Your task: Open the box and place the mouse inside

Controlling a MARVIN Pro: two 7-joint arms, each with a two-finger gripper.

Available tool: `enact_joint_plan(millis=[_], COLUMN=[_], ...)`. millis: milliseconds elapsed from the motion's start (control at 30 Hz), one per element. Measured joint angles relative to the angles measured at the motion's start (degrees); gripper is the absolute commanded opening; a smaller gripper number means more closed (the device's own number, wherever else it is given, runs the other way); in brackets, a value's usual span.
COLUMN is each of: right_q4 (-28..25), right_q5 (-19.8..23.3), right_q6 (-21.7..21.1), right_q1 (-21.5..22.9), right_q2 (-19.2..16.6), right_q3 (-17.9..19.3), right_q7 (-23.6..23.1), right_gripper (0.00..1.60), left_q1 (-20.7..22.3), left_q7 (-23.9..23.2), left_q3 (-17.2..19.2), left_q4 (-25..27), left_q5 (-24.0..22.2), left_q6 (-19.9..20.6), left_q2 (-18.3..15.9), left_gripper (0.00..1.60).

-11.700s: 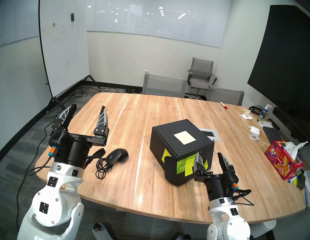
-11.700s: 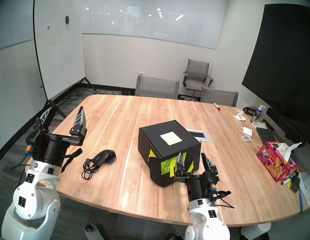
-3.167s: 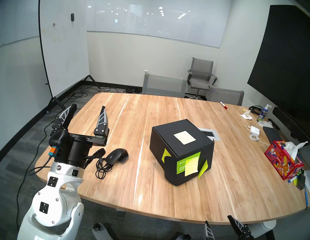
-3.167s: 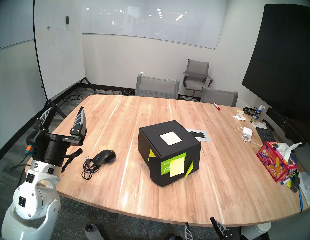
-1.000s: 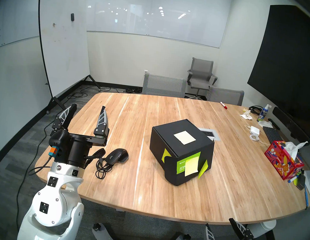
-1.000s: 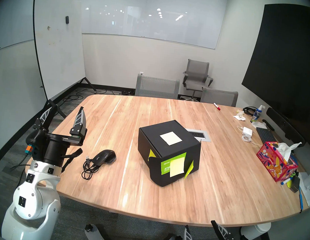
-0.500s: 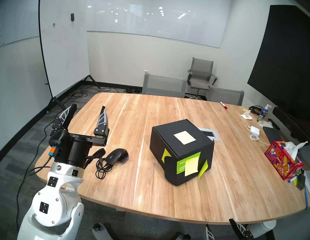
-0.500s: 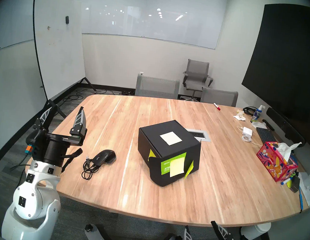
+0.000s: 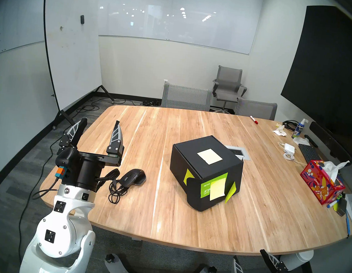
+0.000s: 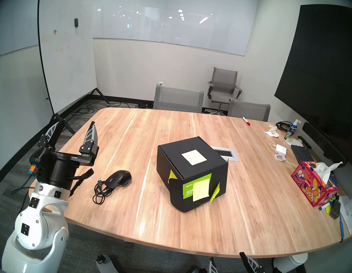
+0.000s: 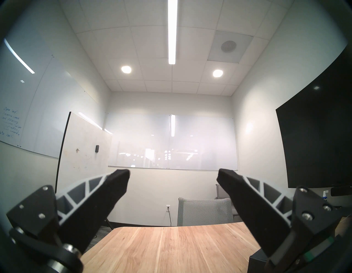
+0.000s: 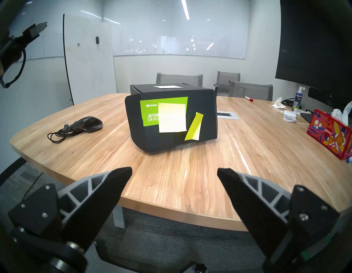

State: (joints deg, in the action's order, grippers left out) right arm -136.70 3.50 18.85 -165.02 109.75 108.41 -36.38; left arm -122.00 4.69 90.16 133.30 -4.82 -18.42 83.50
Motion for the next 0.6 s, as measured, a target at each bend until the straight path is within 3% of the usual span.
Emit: enact_joint_plan(millis=[267, 600], right_q4=[-0.55, -1.39], right_q5=[0.71, 6.00], right_q6=[-0.19, -0.22], right_q1=[0.00, 0.00], right_q2=[0.25, 0.60], right_q3=[1.98, 10.64], right_q7=[-1.04, -4.94], right_gripper=[1.60, 1.60], left_q1=[0.00, 0.00], left_q7=[0.00, 0.00], left_q3=[0.00, 0.00], left_q4=[0.00, -0.02], left_q5=[0.00, 0.00], left_q6=[0.00, 0.00], left_q2=[0.00, 0.00], left_gripper=[1.60, 1.60])
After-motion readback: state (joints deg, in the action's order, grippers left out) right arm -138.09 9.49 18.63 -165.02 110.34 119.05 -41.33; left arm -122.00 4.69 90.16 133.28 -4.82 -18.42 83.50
